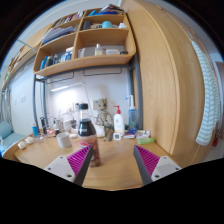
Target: Pour water
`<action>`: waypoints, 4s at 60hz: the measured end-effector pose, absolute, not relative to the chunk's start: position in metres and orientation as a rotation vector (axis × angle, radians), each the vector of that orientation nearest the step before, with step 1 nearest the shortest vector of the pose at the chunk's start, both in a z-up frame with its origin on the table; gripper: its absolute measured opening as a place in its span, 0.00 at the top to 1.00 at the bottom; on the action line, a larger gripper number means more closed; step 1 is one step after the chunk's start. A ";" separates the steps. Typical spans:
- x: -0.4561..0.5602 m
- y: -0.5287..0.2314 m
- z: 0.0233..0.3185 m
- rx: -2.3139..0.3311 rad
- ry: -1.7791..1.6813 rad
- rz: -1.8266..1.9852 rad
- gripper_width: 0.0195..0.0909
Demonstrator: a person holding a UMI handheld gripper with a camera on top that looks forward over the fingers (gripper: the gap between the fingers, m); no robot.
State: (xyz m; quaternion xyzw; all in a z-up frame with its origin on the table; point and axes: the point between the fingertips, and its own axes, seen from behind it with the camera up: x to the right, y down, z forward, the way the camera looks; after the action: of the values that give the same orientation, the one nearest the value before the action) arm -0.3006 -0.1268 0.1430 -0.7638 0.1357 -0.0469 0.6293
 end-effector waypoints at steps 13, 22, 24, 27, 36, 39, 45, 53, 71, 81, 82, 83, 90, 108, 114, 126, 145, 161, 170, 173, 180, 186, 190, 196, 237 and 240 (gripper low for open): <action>-0.369 -0.068 0.120 -1.712 0.248 0.004 0.09; -0.366 -0.024 0.121 -1.669 0.240 -0.071 0.07; -0.363 -0.015 0.120 -1.665 0.242 -0.091 0.07; -0.359 -0.003 0.120 -1.661 0.246 -0.109 0.07; -0.357 0.019 0.118 -1.654 0.249 -0.123 0.18; -0.357 0.022 0.116 -1.649 0.250 -0.126 0.25; -0.355 0.027 0.106 -1.664 0.238 -0.163 0.40; -0.350 0.026 0.108 -1.639 0.258 -0.194 0.56; -0.352 0.027 0.108 -1.643 0.221 -0.210 0.76; -0.357 0.033 0.109 -1.662 0.142 -0.257 0.76; -0.358 0.034 0.109 -1.667 0.128 -0.261 0.76; -0.360 0.036 0.110 -1.671 0.111 -0.265 0.76; -0.364 0.053 0.120 -1.695 -0.071 -0.401 0.75; -0.357 0.140 0.125 -1.608 -0.813 -1.025 0.73; -0.358 0.165 0.127 -1.528 -1.013 -1.181 0.73; -0.374 0.196 0.141 -1.353 -1.280 -1.385 0.73; -0.409 0.223 0.146 -1.004 -1.636 -1.636 0.73; -0.410 0.220 0.144 -1.084 -1.565 -1.566 0.73; -0.396 0.199 0.150 -1.401 -1.196 -1.249 0.73; -0.390 0.195 0.157 -1.479 -1.066 -1.111 0.73; -0.389 0.184 0.168 -1.574 -0.709 -0.826 0.73; -0.389 0.183 0.162 -1.675 -0.444 -0.459 0.72; -0.390 0.184 0.152 -1.715 -0.291 -0.265 0.72; -0.389 0.191 0.142 -1.732 -0.129 -0.062 0.72; -0.375 0.201 0.100 -1.708 0.024 0.091 0.59; -0.376 0.200 0.100 -1.705 0.024 0.095 0.56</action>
State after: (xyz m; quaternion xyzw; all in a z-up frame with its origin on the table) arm -0.3756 0.2000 0.1003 -0.7527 0.0107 0.0418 0.6570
